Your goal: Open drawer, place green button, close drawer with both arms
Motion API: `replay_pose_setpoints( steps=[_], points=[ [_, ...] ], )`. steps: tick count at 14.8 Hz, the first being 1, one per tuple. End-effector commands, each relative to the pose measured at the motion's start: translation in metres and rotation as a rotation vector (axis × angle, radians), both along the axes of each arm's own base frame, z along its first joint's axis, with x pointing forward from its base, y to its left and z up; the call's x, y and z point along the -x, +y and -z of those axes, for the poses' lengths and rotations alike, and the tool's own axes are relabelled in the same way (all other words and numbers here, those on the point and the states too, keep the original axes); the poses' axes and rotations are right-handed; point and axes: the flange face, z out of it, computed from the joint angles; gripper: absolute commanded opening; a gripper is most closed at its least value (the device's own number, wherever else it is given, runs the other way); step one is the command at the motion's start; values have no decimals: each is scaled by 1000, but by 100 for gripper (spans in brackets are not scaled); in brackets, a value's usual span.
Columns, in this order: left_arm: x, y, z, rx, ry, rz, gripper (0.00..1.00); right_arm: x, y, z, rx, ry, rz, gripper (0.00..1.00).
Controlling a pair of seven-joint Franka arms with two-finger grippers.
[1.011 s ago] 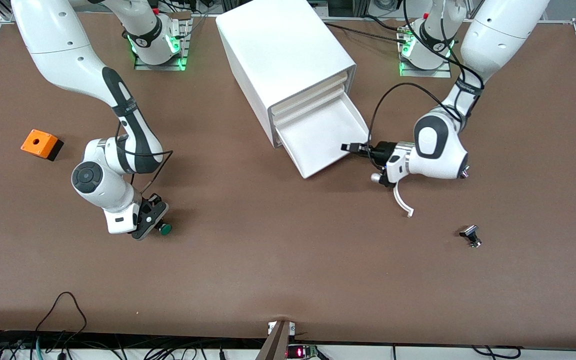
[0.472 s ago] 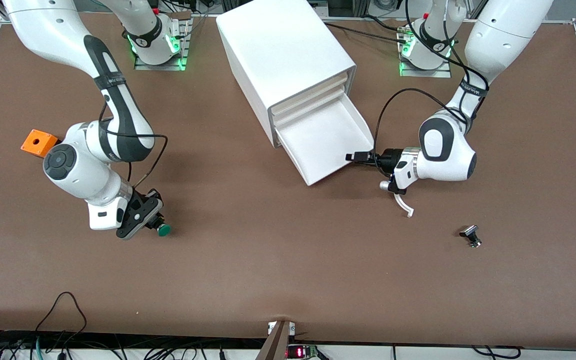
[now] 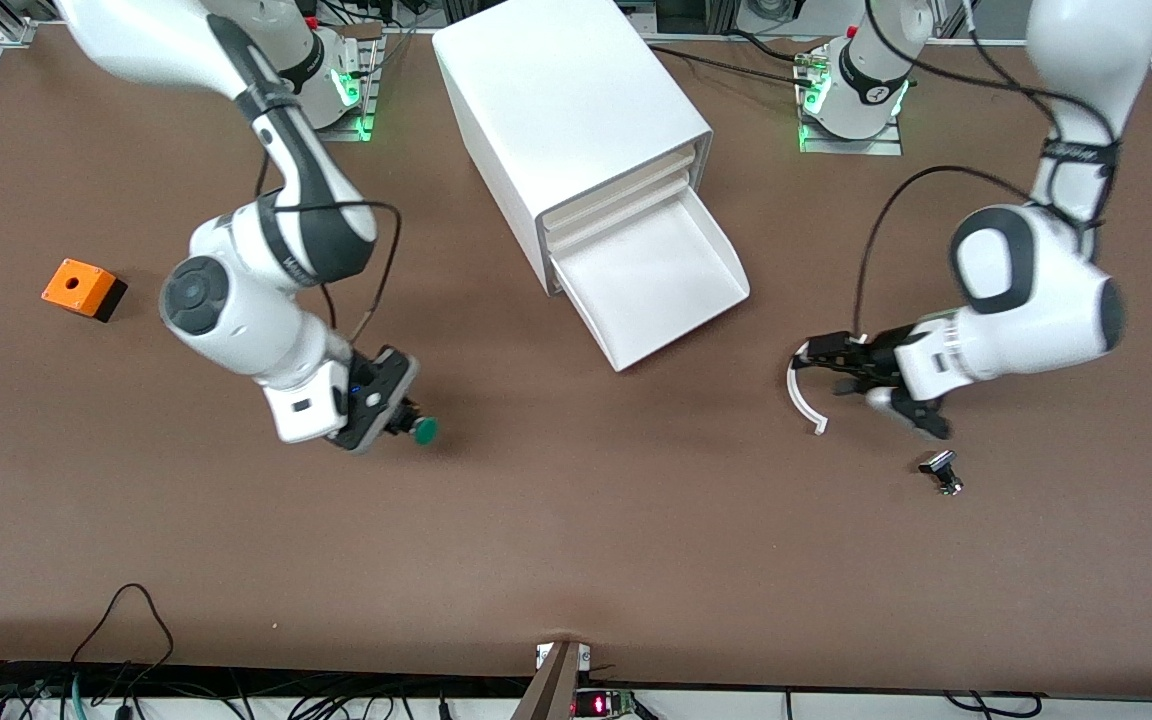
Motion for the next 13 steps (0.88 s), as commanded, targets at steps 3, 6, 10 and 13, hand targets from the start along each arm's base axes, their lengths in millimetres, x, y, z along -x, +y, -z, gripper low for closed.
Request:
replay_pose_setpoints(
  steps=[3, 6, 10, 13],
  points=[
    [19, 56, -110, -251, -139, 74, 100, 14, 82, -28, -50, -2, -157, 24],
    [38, 93, -167, -341, -106, 78, 100, 38, 141, -27, -34, -37, -308, 23],
    [63, 107, -212, -474, 39, -59, 100, 77, 204, -24, 28, -92, -462, 23],
    [75, 95, -224, -562, 98, -149, 100, 101, 241, -15, 88, -137, -556, 23]
  ],
)
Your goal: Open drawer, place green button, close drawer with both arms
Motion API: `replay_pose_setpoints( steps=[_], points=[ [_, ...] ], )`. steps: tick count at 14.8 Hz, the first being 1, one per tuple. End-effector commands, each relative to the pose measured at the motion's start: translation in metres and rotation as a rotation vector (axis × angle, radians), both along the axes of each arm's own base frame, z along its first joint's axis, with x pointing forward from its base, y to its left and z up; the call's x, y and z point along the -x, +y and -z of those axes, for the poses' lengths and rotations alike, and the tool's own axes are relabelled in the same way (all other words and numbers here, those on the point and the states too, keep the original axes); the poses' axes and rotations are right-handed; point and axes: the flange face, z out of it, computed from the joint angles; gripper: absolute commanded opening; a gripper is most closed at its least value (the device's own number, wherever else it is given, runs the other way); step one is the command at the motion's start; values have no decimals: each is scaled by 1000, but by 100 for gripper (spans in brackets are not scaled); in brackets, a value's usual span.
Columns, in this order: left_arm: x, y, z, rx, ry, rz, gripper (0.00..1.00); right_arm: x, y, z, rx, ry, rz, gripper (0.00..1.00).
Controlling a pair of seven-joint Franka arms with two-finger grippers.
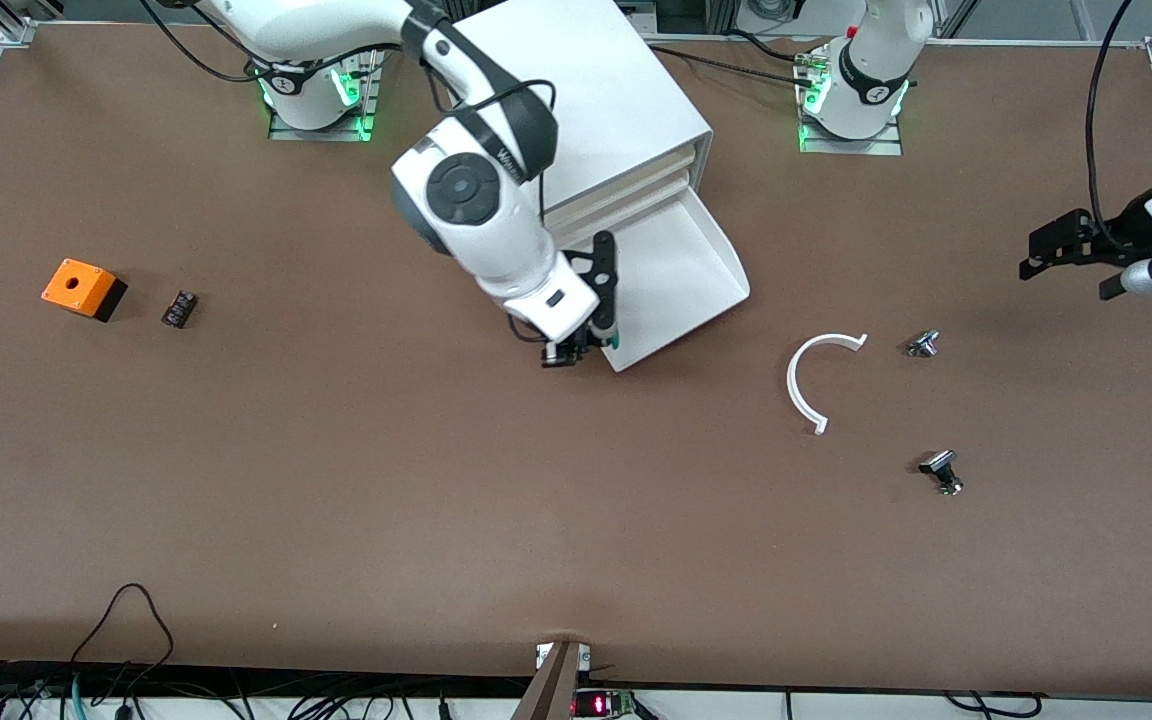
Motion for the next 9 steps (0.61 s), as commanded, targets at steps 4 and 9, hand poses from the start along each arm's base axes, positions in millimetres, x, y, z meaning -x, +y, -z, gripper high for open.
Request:
replay_pose_setpoints(
  steps=[4, 9],
  points=[
    [7, -7, -7, -123, 39, -81, 100, 28, 53, 29, 70, -59, -140, 23],
    [7, -6, -5, -121, 46, -70, 100, 55, 82, 48, 133, -123, -270, 23]
  ],
)
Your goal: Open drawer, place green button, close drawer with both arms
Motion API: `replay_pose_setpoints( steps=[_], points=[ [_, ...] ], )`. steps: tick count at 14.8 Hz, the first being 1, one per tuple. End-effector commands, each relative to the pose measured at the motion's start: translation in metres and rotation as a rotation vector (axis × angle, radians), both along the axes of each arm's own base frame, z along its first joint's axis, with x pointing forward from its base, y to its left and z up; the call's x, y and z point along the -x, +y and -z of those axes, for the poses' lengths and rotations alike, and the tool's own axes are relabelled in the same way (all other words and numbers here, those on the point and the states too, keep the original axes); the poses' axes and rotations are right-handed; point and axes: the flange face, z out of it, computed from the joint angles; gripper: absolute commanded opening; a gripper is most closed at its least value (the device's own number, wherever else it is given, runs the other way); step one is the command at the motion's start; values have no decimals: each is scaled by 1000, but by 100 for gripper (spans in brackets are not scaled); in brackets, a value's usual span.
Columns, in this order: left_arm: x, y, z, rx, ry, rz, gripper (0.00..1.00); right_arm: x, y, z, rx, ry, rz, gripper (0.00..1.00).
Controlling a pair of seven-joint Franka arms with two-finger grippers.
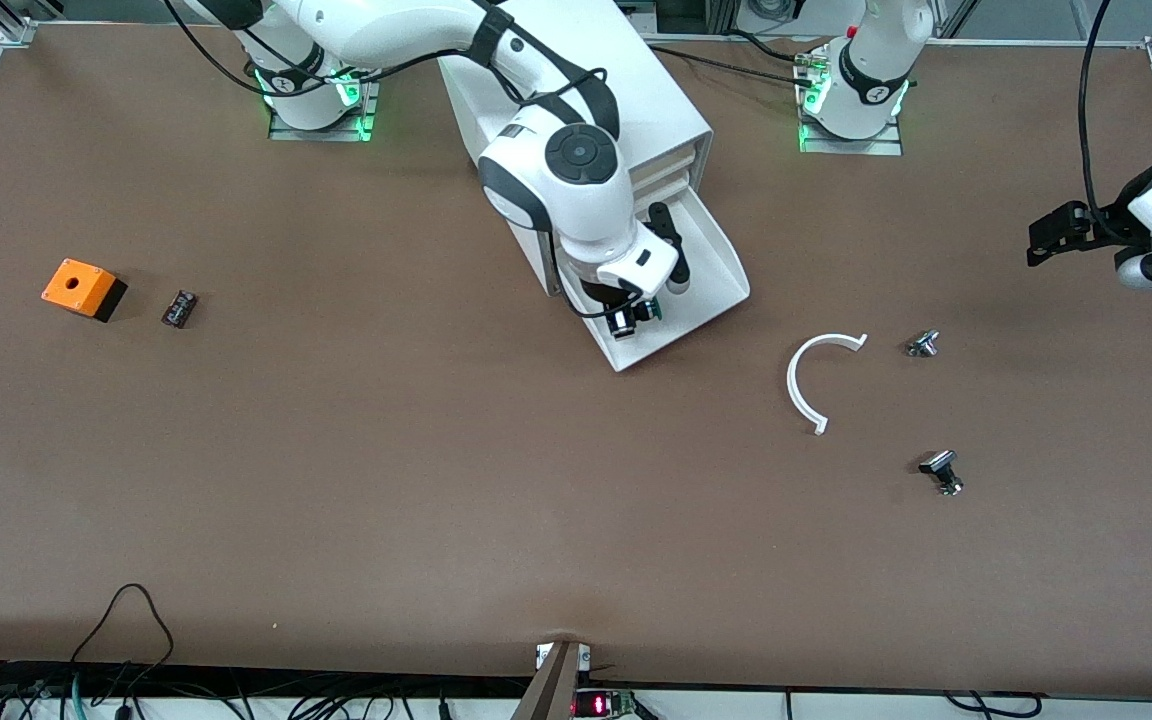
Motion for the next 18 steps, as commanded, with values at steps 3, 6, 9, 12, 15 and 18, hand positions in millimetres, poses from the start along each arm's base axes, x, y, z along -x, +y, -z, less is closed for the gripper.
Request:
replay_pose_setpoints(
  steps=[3, 6, 9, 12, 15, 18],
  points=[
    [1, 4, -3, -20, 6, -14, 100, 18, 20, 14, 64, -42, -133, 23],
    [1, 3, -4, -4, 4, -19, 100, 27, 27, 31, 92, -42, -185, 23],
    [2, 3, -4, 2, 4, -23, 100, 40, 37, 57, 114, -37, -210, 23],
    [1, 4, -4, 2, 2, -29, 100, 51, 44, 72, 125, -24, -226, 23],
    [1, 4, -4, 2, 2, -34, 100, 53, 45, 82, 122, -20, -208, 29],
    [1, 4, -4, 2, 2, -34, 100, 53, 45, 82, 111, -13, -133, 100]
  ],
)
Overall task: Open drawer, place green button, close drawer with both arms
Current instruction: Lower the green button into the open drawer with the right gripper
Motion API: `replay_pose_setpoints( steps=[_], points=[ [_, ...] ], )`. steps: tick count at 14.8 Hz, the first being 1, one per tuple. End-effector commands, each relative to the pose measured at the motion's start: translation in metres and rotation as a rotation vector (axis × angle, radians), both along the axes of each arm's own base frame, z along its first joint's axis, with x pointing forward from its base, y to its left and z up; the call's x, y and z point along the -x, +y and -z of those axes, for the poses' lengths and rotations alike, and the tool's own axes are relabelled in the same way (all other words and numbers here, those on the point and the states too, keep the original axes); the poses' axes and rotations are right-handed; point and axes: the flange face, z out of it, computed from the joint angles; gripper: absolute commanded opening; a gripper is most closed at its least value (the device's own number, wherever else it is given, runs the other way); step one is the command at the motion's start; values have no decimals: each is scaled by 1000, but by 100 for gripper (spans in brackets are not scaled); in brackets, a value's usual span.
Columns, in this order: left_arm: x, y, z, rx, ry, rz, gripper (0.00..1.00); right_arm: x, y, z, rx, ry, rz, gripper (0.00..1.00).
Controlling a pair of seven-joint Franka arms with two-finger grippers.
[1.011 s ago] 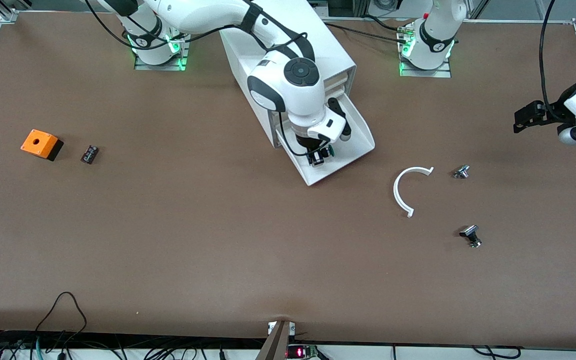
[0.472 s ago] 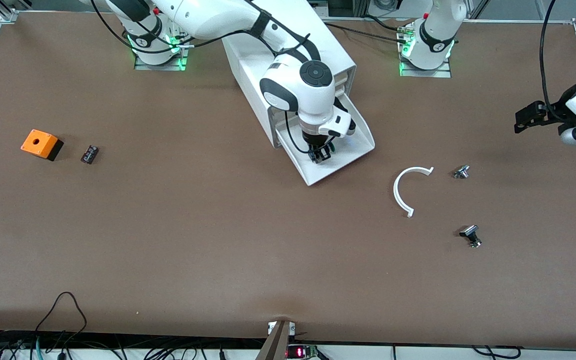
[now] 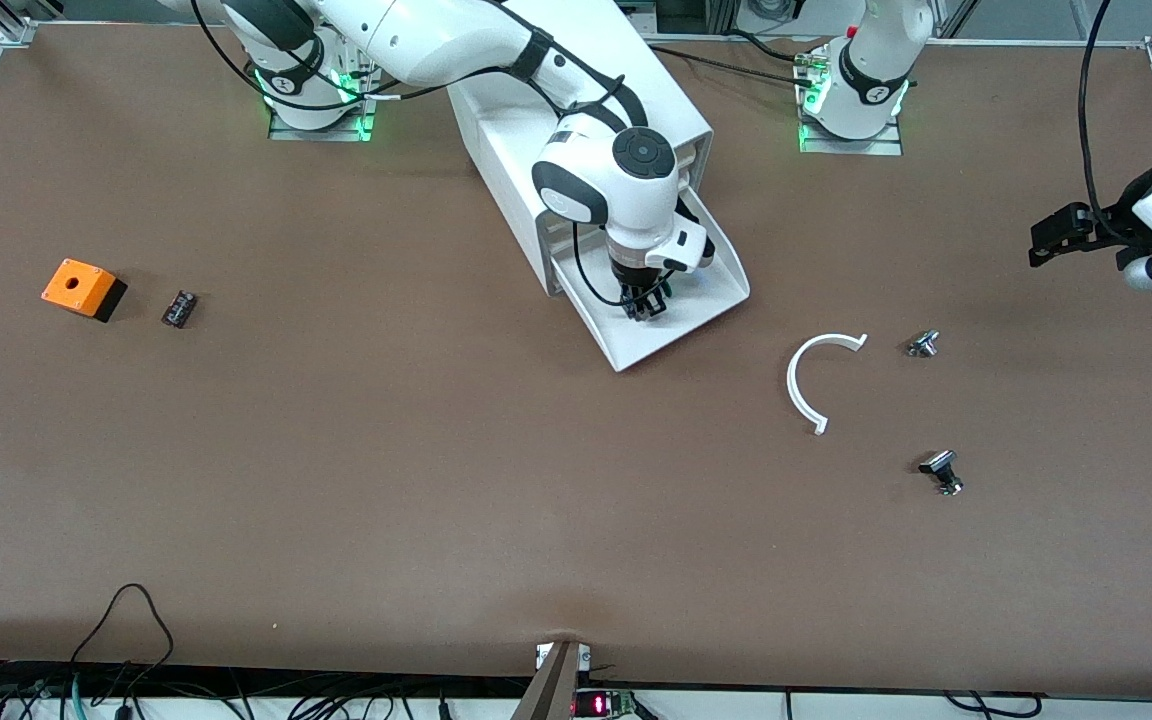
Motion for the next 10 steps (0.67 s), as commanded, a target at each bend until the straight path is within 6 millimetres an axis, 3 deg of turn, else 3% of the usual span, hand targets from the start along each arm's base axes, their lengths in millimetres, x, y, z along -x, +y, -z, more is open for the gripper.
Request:
replay_pose_setpoints(
  steps=[1, 4, 7, 10],
  points=[
    [1, 1, -5, 3, 0, -9, 100, -2, 7, -1, -17, -19, 41, 100],
    [1, 2, -5, 3, 1, -11, 100, -12, 9, -28, -49, -42, 63, 100],
    [1, 1, -5, 3, 1, -8, 100, -22, 2, -70, -63, -46, 95, 100],
    [1, 2, -5, 3, 1, -9, 100, -31, -10, -99, -78, -26, 137, 100]
  ],
)
